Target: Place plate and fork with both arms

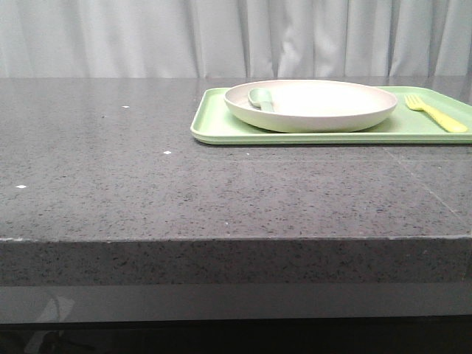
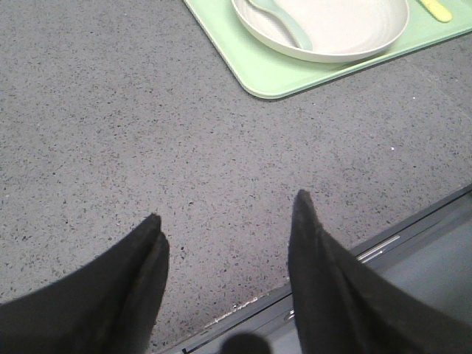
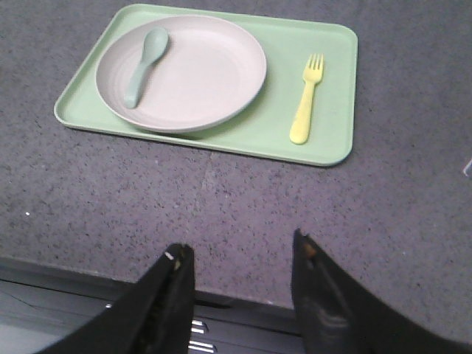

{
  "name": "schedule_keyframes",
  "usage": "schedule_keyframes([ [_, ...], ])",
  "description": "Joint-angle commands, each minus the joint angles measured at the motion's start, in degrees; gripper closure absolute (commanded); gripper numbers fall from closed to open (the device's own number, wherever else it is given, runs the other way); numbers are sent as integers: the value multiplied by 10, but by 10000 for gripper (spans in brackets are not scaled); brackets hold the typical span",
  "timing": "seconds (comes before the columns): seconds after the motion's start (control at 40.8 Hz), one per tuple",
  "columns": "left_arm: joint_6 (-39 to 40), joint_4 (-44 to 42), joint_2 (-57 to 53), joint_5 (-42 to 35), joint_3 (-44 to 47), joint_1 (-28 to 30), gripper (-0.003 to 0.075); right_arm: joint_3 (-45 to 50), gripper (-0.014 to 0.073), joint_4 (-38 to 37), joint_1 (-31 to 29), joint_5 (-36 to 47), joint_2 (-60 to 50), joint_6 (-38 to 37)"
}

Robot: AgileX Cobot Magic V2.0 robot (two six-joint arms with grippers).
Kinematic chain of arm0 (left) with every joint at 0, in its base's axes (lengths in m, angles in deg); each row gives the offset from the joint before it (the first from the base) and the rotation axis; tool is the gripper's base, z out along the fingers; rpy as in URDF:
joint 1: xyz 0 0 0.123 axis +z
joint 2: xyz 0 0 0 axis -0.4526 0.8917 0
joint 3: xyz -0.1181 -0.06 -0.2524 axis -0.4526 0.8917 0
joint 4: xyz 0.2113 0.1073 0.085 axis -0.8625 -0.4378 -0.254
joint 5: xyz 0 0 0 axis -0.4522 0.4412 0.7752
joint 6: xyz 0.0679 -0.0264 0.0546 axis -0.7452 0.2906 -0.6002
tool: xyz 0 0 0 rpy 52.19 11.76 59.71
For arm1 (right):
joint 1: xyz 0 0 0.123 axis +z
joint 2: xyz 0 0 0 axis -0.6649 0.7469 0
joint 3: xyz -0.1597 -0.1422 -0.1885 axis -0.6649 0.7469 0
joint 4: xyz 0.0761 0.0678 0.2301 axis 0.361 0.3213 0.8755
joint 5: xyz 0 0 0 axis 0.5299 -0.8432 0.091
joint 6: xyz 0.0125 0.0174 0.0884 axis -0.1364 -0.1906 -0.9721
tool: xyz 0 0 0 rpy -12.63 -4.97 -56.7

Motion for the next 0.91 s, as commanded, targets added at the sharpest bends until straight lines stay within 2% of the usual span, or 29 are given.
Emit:
schedule_keyframes([
  [0.0,0,0,-2,-40,-14,-1,355,18,244,-8,0,44,-23,7],
  [0.368,0,0,1,-55,-14,-1,355,24,245,-4,0,46,-46,7],
  [0.441,0,1,1,-55,-14,-1,365,24,292,-4,0,43,-46,7],
  [0.49,0,1,1,-55,-14,-1,411,24,363,-4,0,39,-46,7],
  [0.613,0,1,1,-55,-14,-1,620,24,585,-4,0,38,-46,7],
  [0.686,0,1,1,-55,-14,-1,720,24,668,-5,0,36,-46,7],
  [0.711,0,1,1,-55,-14,-1,740,24,658,-5,0,35,-46,7],
  [0.883,0,1,1,-55,-14,-1,741,24,662,-5,0,36,-46,7],
])
